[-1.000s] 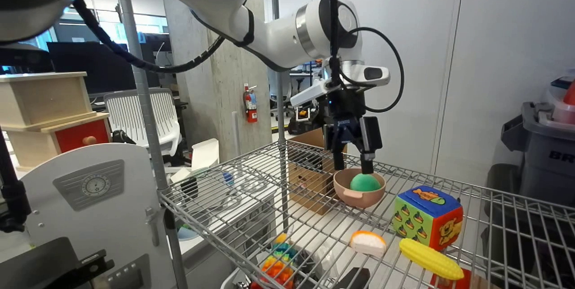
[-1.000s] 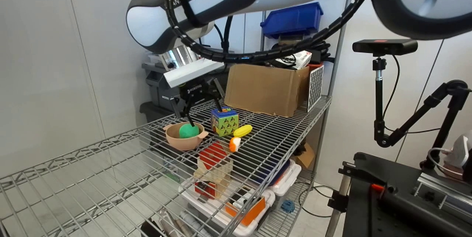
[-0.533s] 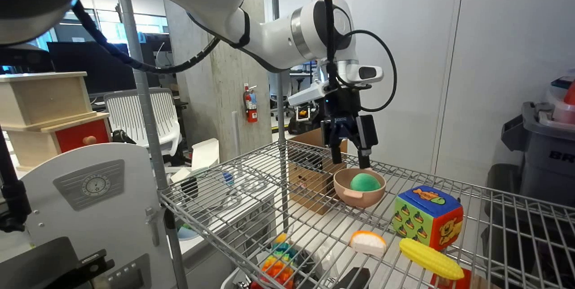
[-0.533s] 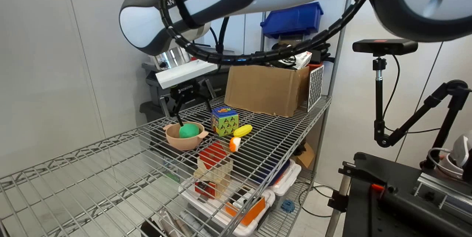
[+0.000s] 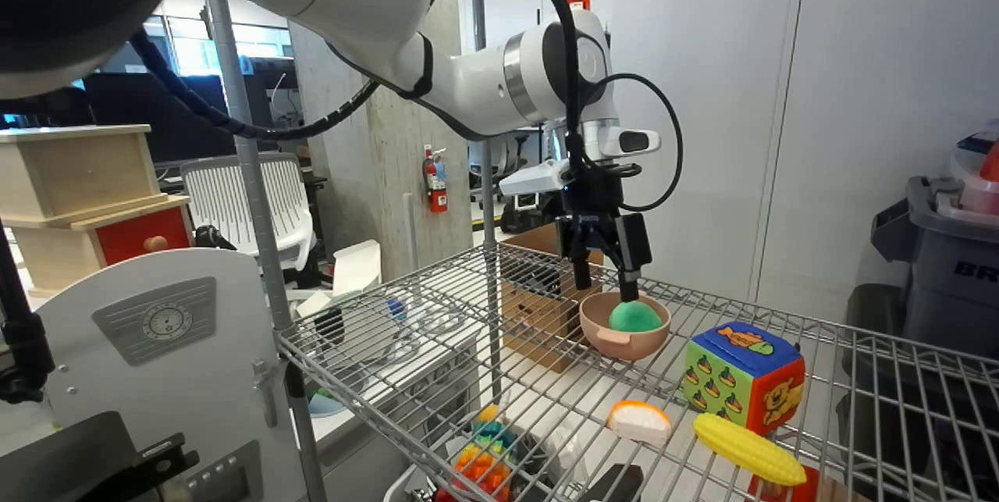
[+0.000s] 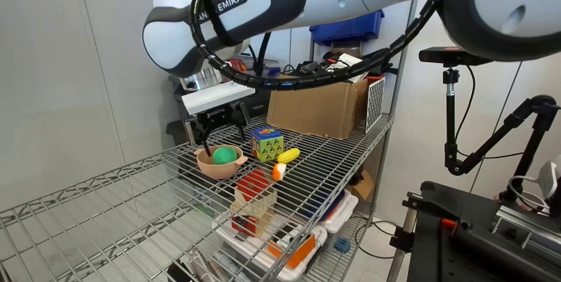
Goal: Move the cube to the right, remove the green object from the bowl and put it on the shelf
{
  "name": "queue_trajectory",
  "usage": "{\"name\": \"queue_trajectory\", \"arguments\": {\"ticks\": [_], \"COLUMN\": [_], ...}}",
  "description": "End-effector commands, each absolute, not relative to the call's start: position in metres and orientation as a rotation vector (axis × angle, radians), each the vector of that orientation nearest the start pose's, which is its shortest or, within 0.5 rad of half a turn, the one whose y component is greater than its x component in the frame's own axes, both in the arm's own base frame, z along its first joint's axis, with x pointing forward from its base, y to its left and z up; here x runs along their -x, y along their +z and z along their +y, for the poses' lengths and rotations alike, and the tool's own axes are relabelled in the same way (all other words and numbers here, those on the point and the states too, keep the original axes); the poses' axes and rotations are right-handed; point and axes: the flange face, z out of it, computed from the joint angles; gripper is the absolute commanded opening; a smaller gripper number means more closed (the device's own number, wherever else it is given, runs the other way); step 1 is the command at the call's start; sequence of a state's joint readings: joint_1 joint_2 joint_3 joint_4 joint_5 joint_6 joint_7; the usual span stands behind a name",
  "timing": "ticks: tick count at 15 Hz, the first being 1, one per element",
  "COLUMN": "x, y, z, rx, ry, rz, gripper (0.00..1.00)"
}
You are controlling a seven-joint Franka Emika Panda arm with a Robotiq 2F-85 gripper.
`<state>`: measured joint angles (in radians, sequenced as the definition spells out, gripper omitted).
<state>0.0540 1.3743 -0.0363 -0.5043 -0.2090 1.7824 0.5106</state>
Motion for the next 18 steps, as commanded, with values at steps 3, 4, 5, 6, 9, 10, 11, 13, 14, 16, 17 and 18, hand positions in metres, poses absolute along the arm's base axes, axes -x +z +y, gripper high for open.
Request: {"name": "queue_trajectory", "arguments": {"ticks": [3,4,5,6,9,10,11,13,14,16,17,18], "x": [-0.795,-0.796,-0.796,-0.796,-0.795,-0.795,-0.794,-0.793,-0.793,-0.794,-0.794,-0.794], "y": [0.159,0.159,0.158,0.158,0.157,0.157,0.156,0.155,0.153,0.152,0.152,0.151], "z": [0.008,0.007,0.006,0.005,0.002,0.001,0.000,-0.004,-0.006,-0.010,-0.012,-0.013], "rx": [3.275,3.276,3.274,3.271,3.267,3.266,3.264,3.256,3.255,3.252,3.250,3.245], "ry": [0.052,0.040,0.040,0.043,0.042,0.047,0.056,0.065,0.058,0.030,0.027,0.033], "rz": [0.749,0.762,0.770,0.778,0.811,0.831,0.844,0.880,0.904,0.947,0.968,0.989], "gripper": [1.00,1.00,1.00,1.00,1.00,1.00,1.00,1.00,1.00,1.00,1.00,1.00]}}
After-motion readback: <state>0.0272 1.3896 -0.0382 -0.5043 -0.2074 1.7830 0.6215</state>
